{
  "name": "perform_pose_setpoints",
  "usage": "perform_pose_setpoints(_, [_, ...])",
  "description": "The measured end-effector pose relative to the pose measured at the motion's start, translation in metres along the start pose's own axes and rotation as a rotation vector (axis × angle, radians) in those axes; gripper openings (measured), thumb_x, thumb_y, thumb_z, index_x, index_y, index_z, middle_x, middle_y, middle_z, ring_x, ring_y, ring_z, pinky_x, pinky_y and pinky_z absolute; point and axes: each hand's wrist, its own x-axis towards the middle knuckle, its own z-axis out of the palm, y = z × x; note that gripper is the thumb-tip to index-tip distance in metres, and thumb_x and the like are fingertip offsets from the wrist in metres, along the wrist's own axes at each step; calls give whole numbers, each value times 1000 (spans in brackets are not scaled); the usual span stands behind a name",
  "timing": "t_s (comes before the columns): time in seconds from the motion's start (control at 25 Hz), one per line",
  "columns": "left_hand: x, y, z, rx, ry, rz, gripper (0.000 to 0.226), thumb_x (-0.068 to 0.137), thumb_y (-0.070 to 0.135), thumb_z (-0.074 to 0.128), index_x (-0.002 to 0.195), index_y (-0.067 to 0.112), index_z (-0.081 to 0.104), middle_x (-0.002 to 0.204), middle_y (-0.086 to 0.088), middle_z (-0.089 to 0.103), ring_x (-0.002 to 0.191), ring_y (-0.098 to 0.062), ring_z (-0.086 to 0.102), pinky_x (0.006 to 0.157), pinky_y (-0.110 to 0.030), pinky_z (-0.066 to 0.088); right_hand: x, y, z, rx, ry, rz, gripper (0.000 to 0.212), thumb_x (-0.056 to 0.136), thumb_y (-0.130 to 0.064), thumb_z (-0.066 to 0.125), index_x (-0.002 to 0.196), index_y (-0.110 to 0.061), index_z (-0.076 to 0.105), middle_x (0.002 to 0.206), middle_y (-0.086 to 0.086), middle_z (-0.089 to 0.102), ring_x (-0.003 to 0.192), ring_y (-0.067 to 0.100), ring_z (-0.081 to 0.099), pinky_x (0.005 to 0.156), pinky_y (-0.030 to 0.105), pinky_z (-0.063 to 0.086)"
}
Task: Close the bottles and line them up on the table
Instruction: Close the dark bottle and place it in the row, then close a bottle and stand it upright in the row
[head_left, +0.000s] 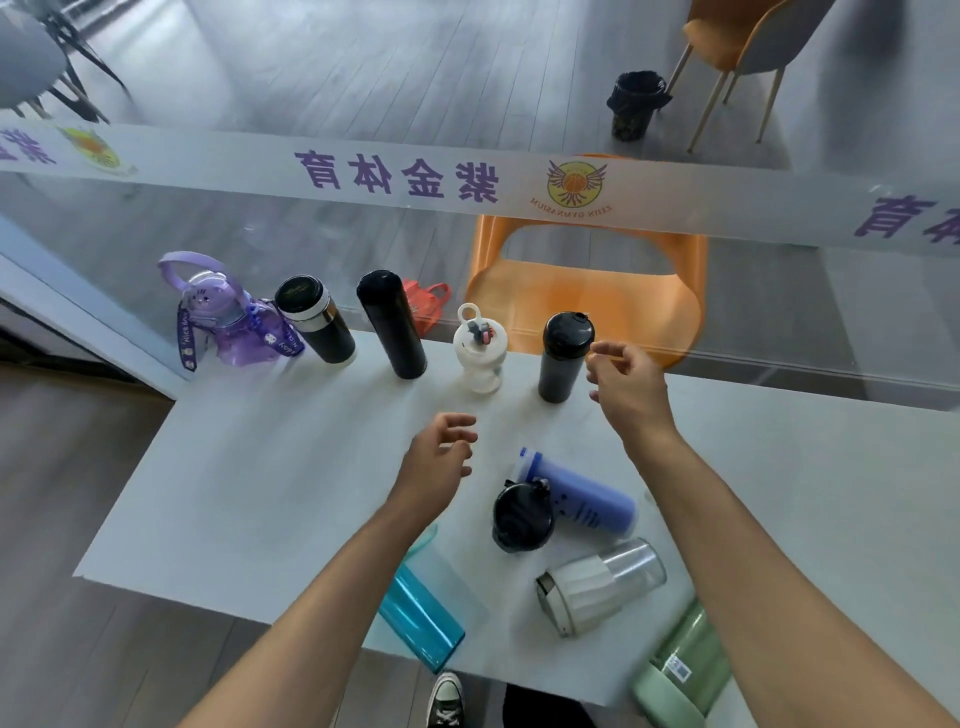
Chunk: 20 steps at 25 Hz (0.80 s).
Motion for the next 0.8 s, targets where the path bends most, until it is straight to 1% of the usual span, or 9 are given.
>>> perform_pose_setpoints(0.12, [-34, -36, -33, 20, 19, -9, 32, 96, 7, 43, 118, 21, 62, 109, 0, 66, 100, -18, 64, 89, -38, 59, -50, -16, 26, 15, -27, -62, 15, 88, -30, 60, 99, -28, 69, 105, 3, 73, 103, 24, 69, 97, 51, 56])
perform_pose_setpoints(0.24, [-61, -78, -65, 79, 36, -49, 30, 97, 9, 44, 118, 23, 61, 111, 2, 65, 100, -15, 64, 91, -38, 58, -105, -16, 68, -13, -124, -103, 19, 89, -32, 61, 103, -24, 71, 102, 1, 74, 101, 22, 70, 96, 47, 58])
perform_pose_setpoints(0.32, [-76, -106, -79, 89, 74, -84, 28, 98, 10, 47, 118, 24, 60, 115, 1, 64, 100, -15, 64, 91, -35, 58, -136, -1, 98, -64, -225, -79, 14, 95, -28, 60, 106, -24, 69, 106, 1, 72, 103, 21, 68, 96, 43, 57])
perform_pose_setpoints(0.4, [-89, -129, -88, 108, 145, -108, 26, 98, 12, 51, 121, 22, 57, 118, 0, 58, 98, -13, 60, 89, -28, 55, -159, 23, 127, -181, -328, -36, 16, 96, -26, 59, 109, -22, 67, 109, 1, 71, 104, 20, 67, 93, 38, 56])
perform_pose_setpoints(0.48, [-95, -151, -94, 107, 209, -161, 28, 97, 16, 54, 125, 22, 53, 121, -2, 52, 99, -14, 58, 91, -31, 54, -176, 52, 147, -322, -415, 24, 22, 97, -26, 58, 115, -17, 68, 112, 4, 71, 102, 20, 65, 86, 31, 51])
perform_pose_setpoints(0.52, [-97, -161, -96, 69, 214, -217, 30, 96, 18, 55, 126, 22, 51, 122, -5, 53, 100, -18, 59, 92, -36, 56, -183, 66, 156, -389, -455, 55, 25, 97, -26, 57, 117, -15, 67, 114, 5, 71, 101, 20, 64, 84, 30, 48])
perform_pose_setpoints(0.6, [-95, -177, -95, -94, 219, -383, 34, 96, 18, 55, 129, 16, 48, 119, -14, 56, 97, -26, 63, 86, -45, 59, -188, 89, 170, -521, -493, 94, 27, 97, -30, 56, 118, -15, 65, 118, 8, 70, 100, 22, 62, 85, 31, 48])
perform_pose_setpoints(0.72, [-87, -182, -88, -389, 237, -651, 31, 99, 20, 52, 126, 5, 48, 106, -17, 57, 85, -30, 62, 73, -43, 61, -181, 105, 190, -706, -465, 124, 38, 95, -45, 53, 116, -15, 63, 118, 11, 69, 106, 30, 63, 89, 36, 50])
perform_pose_setpoints(0.8, [-79, -183, -85, -531, 219, -743, 33, 99, 25, 51, 119, -1, 52, 103, -18, 58, 83, -31, 61, 72, -42, 60, -172, 107, 204, -825, -464, 134, 52, 95, -56, 46, 118, -12, 61, 119, 14, 68, 109, 33, 62, 88, 39, 47])
